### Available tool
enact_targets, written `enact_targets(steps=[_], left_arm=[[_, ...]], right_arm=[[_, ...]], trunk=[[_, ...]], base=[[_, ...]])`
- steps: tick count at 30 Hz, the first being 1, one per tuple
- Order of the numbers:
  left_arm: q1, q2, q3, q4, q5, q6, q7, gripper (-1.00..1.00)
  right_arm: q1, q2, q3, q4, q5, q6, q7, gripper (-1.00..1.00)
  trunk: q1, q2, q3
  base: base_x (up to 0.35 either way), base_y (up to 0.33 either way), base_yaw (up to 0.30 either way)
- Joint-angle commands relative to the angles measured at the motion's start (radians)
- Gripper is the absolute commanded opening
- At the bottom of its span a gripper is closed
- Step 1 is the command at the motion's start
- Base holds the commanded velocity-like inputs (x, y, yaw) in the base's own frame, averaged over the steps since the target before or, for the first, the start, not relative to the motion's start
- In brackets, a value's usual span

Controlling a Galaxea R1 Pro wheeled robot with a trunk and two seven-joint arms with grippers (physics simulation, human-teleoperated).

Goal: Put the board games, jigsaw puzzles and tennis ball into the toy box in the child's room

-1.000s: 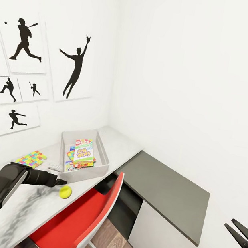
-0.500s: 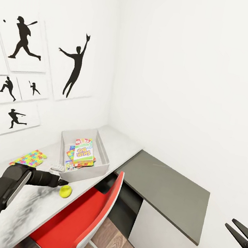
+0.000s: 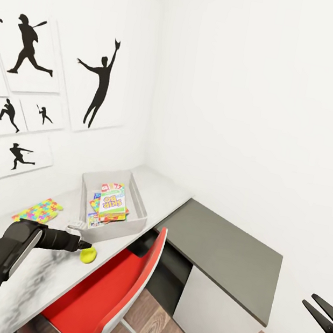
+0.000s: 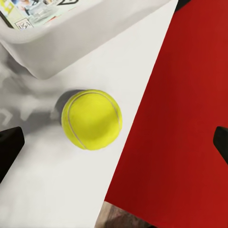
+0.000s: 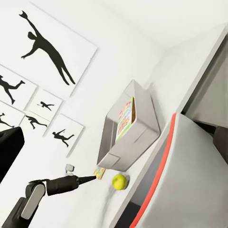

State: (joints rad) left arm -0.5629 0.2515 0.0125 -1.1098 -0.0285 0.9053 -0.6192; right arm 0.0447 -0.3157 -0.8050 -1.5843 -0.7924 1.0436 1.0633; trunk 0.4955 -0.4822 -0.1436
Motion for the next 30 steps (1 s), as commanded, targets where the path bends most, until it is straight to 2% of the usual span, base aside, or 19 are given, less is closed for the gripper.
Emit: enact_targets(steps=[1,30], left_arm=[[-0.001,0.000,0.001,-0.001,-0.003,0.006,-0.006,1.00],[-0.012,0.002,0.001,-0.001,-0.002,0.058,-0.011,1.00]], right_arm=[[0.000,0.000,0.000,0.000,0.001,0.004,0.003,1.00],[0.000,0.000,0.001,-0.001,0.001,0.004,0.003,1.00]], trunk=[[0.000,-0.002,-0.003],[0.000,-0.002,-0.045]], base=[[0.000,0.000,0.000],[0.000,0.000,0.000]])
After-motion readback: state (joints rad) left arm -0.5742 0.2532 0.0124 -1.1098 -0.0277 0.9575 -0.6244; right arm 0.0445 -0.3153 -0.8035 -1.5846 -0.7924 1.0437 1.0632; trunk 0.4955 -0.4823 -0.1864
